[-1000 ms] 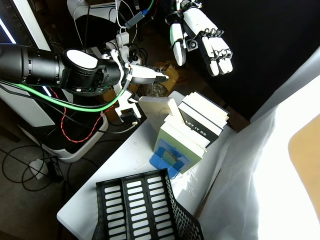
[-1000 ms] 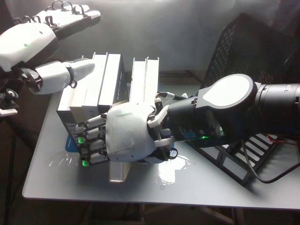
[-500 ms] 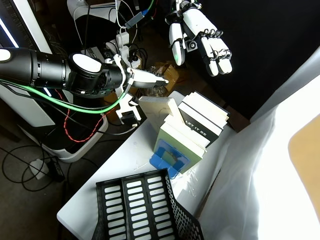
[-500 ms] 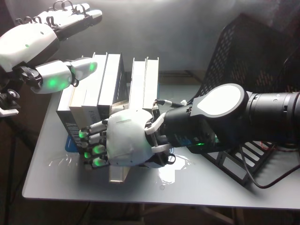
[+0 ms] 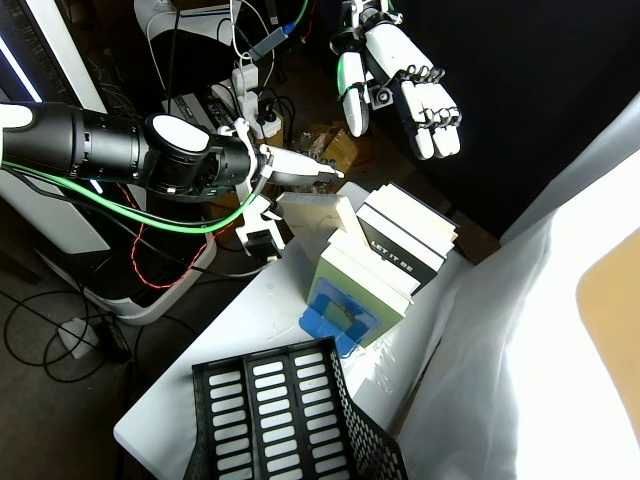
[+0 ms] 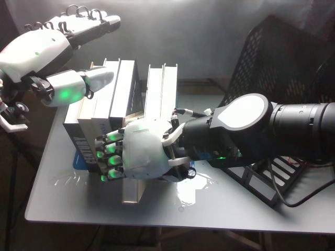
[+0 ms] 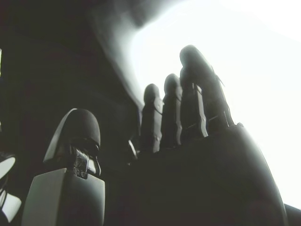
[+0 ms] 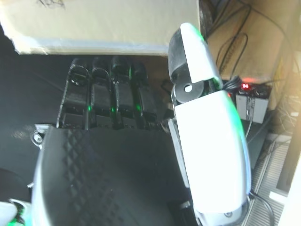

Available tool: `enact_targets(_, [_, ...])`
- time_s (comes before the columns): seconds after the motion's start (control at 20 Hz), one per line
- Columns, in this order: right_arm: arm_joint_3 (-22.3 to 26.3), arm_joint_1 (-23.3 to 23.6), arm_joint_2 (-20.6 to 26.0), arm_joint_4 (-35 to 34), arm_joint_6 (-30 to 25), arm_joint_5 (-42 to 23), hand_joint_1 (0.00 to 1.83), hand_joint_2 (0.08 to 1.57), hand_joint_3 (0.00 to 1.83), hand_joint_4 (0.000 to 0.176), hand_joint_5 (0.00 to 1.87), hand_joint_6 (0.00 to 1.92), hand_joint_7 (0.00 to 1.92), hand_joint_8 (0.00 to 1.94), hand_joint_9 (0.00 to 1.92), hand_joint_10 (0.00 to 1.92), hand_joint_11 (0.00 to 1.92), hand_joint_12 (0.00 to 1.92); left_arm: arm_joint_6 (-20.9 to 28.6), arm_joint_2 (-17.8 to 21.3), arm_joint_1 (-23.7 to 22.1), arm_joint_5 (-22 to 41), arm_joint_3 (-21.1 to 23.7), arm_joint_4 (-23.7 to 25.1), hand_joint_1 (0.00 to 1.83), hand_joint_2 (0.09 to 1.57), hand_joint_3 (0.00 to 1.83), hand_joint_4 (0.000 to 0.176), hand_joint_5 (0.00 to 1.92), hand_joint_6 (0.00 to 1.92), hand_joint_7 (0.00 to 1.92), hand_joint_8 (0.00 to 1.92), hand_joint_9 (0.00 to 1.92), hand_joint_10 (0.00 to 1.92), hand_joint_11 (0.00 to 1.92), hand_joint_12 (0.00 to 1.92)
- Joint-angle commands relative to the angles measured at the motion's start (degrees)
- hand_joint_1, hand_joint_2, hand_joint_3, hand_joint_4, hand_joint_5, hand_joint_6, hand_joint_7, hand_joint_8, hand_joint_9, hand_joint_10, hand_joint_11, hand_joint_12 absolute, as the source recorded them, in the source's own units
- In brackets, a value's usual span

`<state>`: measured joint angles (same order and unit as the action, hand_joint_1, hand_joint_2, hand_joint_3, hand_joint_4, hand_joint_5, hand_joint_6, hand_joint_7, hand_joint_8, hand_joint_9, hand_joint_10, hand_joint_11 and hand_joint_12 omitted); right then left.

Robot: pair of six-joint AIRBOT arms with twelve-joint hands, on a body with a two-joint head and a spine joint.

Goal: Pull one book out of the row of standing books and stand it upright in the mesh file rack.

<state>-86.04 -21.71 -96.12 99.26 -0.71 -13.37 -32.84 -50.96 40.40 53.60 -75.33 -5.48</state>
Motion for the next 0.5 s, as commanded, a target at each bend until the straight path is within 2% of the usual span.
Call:
enact_targets(0.0, [-0.04, 0.22, 0.02, -0.73, -0.1, -0.35, 1.13, 1.21, 0.0, 0.0, 0.16, 0.11, 0.16, 0.0, 0.0, 0.22, 0.0, 0.0, 0.38, 0.28, -0.44, 7.39, -0.35, -0.92, 0.34, 1.37, 0.0, 0.055, 0.17, 0.0, 0.14, 0.0, 0.0, 0.25, 0.0, 1.72])
enact_targets(0.1, [-0.02, 0.19, 0.02, -0.74, -0.33, -0.45, 1.13, 1.21, 0.0, 0.0, 0.16, 0.11, 0.16, 0.0, 0.0, 0.22, 0.0, 0.0, 0.39, 0.09, -0.59, 6.99, -0.79, -0.95, 0.32, 1.36, 0.0, 0.043, 0.17, 0.0, 0.13, 0.0, 0.0, 0.19, 0.0, 1.65])
enact_targets(0.15, [0.0, 0.19, 0.02, -0.74, -0.48, -0.62, 1.13, 1.21, 0.0, 0.0, 0.16, 0.11, 0.16, 0.0, 0.0, 0.22, 0.0, 0.0, 0.41, 0.01, -0.77, 6.59, -0.99, -0.85, 0.27, 1.36, 0.0, 0.051, 0.16, 0.0, 0.12, 0.0, 0.0, 0.14, 0.0, 1.53])
enact_targets(0.2, [0.0, 0.19, 0.03, -0.74, -0.65, -0.91, 1.13, 1.21, 0.0, 0.0, 0.16, 0.11, 0.16, 0.0, 0.0, 0.22, 0.0, 0.0, 0.43, -0.11, -1.0, 6.29, -1.19, -0.68, 0.25, 1.36, 0.0, 0.048, 0.16, 0.0, 0.12, 0.0, 0.0, 0.15, 0.0, 1.47])
enact_targets(0.25, [-0.01, 0.19, 0.03, -0.74, -0.68, -0.98, 1.13, 1.21, 0.0, 0.0, 0.16, 0.11, 0.16, 0.0, 0.0, 0.22, 0.0, 0.0, 0.51, -0.37, -1.32, 5.99, -1.54, -0.54, 0.28, 1.36, 0.0, 0.037, 0.16, 0.0, 0.12, 0.0, 0.0, 0.15, 0.0, 1.45])
enact_targets(0.3, [-0.04, 0.19, 0.03, -0.74, -0.68, -1.03, 1.13, 1.21, 0.0, 0.0, 0.16, 0.11, 0.16, 0.0, 0.0, 0.22, 0.0, 0.0, 0.82, -0.68, -1.57, 5.83, -1.86, -0.39, 0.24, 1.37, 0.0, 0.037, 0.14, 0.0, 0.08, 0.0, 0.0, 0.08, 0.0, 1.46])
enact_targets(0.35, [-0.07, 0.19, 0.05, -0.73, -0.68, -1.12, 1.13, 1.21, 0.0, 0.0, 0.16, 0.11, 0.16, 0.0, 0.0, 0.22, 0.0, 0.0, 1.25, -0.96, -1.85, 5.63, -2.2, 0.0, 0.26, 1.37, 0.0, 0.031, 0.14, 0.01, 0.08, 0.0, 0.0, 0.1, 0.0, 1.61])
enact_targets(0.45, [-0.09, 0.19, 0.13, -0.73, -0.75, -1.34, 1.13, 1.21, 0.0, 0.0, 0.16, 0.11, 0.16, 0.0, 0.0, 0.22, 0.0, 0.0, 1.4, -1.15, -2.12, 5.47, -2.32, 0.44, 0.29, 1.37, 0.0, 0.021, 0.14, 0.0, 0.09, 0.0, 0.0, 0.16, 0.0, 1.75])
